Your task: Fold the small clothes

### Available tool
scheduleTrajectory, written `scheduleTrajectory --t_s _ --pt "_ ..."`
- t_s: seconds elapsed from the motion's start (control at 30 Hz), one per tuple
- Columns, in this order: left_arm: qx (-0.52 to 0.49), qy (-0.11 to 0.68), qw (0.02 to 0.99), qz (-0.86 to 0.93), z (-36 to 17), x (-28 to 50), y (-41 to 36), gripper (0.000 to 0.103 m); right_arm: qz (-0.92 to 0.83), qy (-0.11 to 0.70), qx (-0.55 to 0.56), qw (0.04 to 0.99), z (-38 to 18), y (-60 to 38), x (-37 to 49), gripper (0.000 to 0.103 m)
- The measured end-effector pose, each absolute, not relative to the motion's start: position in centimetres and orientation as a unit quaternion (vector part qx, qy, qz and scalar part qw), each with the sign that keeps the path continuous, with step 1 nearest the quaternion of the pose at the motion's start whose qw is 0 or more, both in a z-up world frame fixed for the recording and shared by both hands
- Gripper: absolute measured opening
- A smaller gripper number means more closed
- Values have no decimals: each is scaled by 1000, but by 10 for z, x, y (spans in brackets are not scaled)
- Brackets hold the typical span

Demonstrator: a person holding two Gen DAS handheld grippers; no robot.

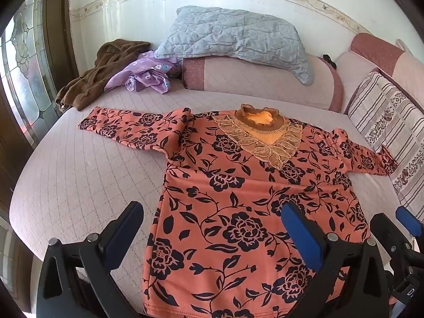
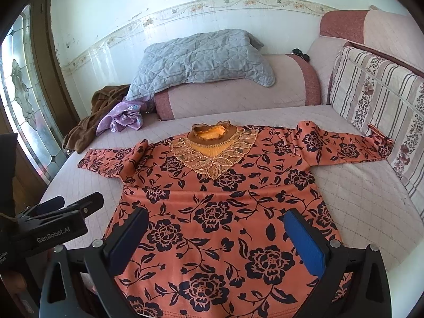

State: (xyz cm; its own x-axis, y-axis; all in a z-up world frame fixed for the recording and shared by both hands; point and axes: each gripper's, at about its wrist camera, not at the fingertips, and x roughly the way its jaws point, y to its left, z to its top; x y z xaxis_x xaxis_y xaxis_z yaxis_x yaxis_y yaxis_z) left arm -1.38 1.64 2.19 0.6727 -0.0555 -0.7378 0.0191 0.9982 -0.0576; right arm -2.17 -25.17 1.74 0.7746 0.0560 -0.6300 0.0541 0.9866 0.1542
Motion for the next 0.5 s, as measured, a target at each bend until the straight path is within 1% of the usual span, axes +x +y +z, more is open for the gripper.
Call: scheduleTrajectory --t_s 0.1,0.2,0.3,0.4,0.5 --pt "-22 404 914 -21 22 -12 16 103 0 335 80 939 17 -252 -19 103" --pt "-22 404 914 -21 22 -12 16 103 -9 314 44 948 13 -244 -17 103" --pt "-22 405 914 -22 22 -12 16 103 -10 315 39 948 10 -244 -14 103" --pt "-22 405 914 -22 22 -11 16 103 -1 331 71 941 15 -248 -17 103" --pt "-22 404 914 -22 22 -11 16 103 4 326 83 942 16 -249 -18 103"
